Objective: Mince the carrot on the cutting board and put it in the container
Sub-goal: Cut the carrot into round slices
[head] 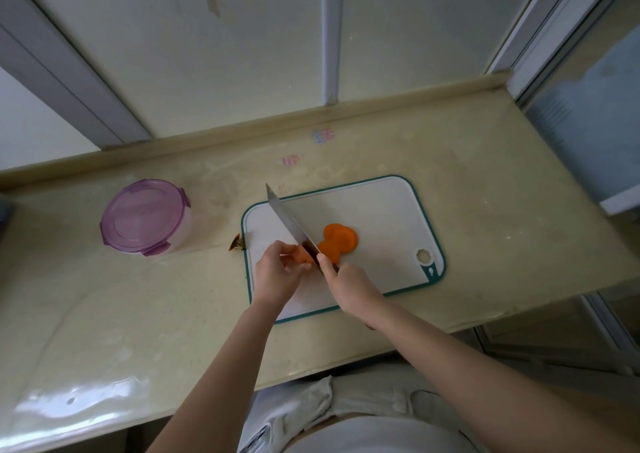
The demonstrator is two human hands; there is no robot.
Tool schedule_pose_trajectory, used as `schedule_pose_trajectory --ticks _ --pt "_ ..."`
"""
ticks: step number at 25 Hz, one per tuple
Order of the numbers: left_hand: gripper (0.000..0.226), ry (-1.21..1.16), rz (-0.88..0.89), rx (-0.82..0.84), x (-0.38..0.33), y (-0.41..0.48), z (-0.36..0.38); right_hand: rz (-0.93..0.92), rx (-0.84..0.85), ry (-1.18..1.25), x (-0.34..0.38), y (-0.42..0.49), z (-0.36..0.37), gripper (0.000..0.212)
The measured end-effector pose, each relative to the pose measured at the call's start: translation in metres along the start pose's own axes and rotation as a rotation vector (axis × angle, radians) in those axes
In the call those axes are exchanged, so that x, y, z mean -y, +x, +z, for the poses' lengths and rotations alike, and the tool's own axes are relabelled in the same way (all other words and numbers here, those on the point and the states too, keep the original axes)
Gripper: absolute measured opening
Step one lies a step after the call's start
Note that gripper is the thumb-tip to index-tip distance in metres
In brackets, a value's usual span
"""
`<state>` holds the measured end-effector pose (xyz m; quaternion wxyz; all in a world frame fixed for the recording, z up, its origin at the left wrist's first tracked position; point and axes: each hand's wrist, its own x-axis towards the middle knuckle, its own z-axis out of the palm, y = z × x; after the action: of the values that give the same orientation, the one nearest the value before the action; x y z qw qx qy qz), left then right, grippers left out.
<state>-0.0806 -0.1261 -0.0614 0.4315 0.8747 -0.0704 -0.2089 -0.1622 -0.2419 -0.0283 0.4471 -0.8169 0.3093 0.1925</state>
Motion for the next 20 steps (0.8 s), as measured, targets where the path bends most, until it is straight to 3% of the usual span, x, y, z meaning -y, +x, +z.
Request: schedule_pose_trajectory --ticks 12,20 --pt "0.033 -0.039 0.045 -0.033 0.002 -0.007 0.001 0.06 -0.032 0.213 -0.013 -0.008 -0.016 0.059" --pt "0.023 -0.105 0.023 -0.03 0.001 -0.009 -0.001 0.085 -0.051 0.204 -0.001 -0.037 -0.022 0.057"
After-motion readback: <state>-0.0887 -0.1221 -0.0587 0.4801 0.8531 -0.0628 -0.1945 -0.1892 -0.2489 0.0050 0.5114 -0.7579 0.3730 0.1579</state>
